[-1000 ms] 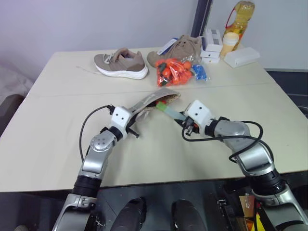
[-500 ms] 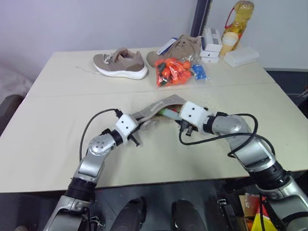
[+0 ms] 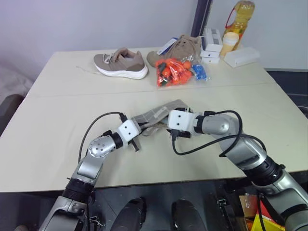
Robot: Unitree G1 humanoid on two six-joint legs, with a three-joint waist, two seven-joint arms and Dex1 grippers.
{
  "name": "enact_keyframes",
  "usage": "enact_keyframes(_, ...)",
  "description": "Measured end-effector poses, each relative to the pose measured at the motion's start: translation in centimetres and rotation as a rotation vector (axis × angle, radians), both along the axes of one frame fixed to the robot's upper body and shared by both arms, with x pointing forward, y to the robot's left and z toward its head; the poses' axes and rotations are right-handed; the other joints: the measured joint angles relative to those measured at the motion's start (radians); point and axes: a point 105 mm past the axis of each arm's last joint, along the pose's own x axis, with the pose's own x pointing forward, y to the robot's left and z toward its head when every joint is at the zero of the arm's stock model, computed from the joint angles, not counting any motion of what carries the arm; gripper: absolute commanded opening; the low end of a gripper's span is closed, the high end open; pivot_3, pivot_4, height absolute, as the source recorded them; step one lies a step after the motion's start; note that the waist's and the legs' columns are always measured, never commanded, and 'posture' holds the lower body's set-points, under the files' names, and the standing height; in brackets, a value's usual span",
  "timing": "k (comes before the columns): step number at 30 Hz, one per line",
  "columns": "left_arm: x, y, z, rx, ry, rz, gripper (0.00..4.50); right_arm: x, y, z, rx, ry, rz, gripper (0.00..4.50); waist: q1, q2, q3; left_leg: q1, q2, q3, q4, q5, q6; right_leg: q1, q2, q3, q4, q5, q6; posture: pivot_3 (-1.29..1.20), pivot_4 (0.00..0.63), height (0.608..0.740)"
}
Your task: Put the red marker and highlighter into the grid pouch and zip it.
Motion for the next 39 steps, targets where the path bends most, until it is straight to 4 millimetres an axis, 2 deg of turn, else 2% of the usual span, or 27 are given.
enact_keyframes(4, 0.6, 0.1, 0.5, -0.049, 0.014, 0.037, 0.0, -0.7, -1.0, 2.8, 0.14, -0.015, 0.002, 4.39, 0.002, 0.0, 0.0, 0.0, 0.0, 0.0, 0.0, 0.0, 0.0, 0.0, 0.0, 0.0, 0.0, 0.0, 0.0, 0.0, 0.15, 0.74)
enact_keyframes(11, 3.3, -0.5, 3.0, -0.261, 0.133, 0.125, 0.0, -2.4, -2.2, 5.1, 0.416, 0.101, 0.01, 4.39, 0.001, -0.001, 0.0, 0.0, 0.0, -0.001, 0.001, 0.0, 0.0, 0.001, 0.0, -0.001, 0.0, 0.0, 0.0, 0.0, 0.15, 0.74)
enact_keyframes(16, 4.5, -1.9, 4.9, -0.344, 0.218, 0.119, 0.0, -2.7, -0.9, 3.7, 0.553, 0.219, -0.014, 4.39, -0.004, -0.001, 0.0, 0.0, 0.001, 0.0, 0.001, 0.0, 0.0, 0.0, 0.001, -0.001, 0.001, 0.0, 0.0, 0.0, 0.15, 0.74)
enact_keyframes(24, 4.4, -3.5, 4.1, -0.417, 0.415, 0.123, 0.0, 0.0, 1.0, 1.0, 0.691, 0.255, -0.205, 4.39, -0.003, -0.001, 0.0, 0.0, 0.0, 0.0, 0.002, 0.0, 0.0, 0.0, 0.001, 0.0, 0.001, 0.0, 0.0, 0.0, 0.15, 0.74)
enact_keyframes(28, 4.0, -3.8, 4.1, -0.426, 0.446, 0.11, 0.0, 0.6, 2.0, 0.2, 0.742, 0.281, -0.248, 4.39, -0.003, -0.001, 0.0, 0.0, 0.0, 0.0, 0.002, 0.0, 0.0, 0.0, 0.001, 0.0, 0.002, 0.0, 0.0, 0.0, 0.15, 0.74)
enact_keyframes(31, 3.7, -3.8, 4.1, -0.43, 0.455, 0.107, 0.0, 0.8, 2.8, 0.2, 0.768, 0.292, -0.252, 3.55, -0.004, -0.001, 0.0, 0.0, 0.0, 0.0, 0.002, 0.0, 0.0, 0.0, 0.001, 0.0, 0.002, 0.0, 0.0, 0.0, 0.15, 0.74)
enact_keyframes(38, 3.5, -3.1, 4.1, -0.466, 0.49, 0.127, 0.0, 0.3, 4.5, 0.0, 0.801, 0.341, -0.203, 0.12, -0.005, -0.001, 0.0, 0.0, 0.0, 0.0, 0.002, 0.0, 0.0, 0.0, 0.002, 0.0, 0.002, 0.0, 0.0, 0.0, 0.15, 0.74)
enact_keyframes(39, 3.5, -3.0, 4.2, -0.469, 0.487, 0.128, 0.0, 0.1, 4.6, 0.0, 0.801, 0.343, -0.195, 0.05, -0.005, -0.001, 0.0, 0.0, 0.0, 0.0, 0.002, 0.0, 0.0, 0.0, 0.002, 0.0, 0.002, 0.0, 0.0, 0.0, 0.15, 0.74)
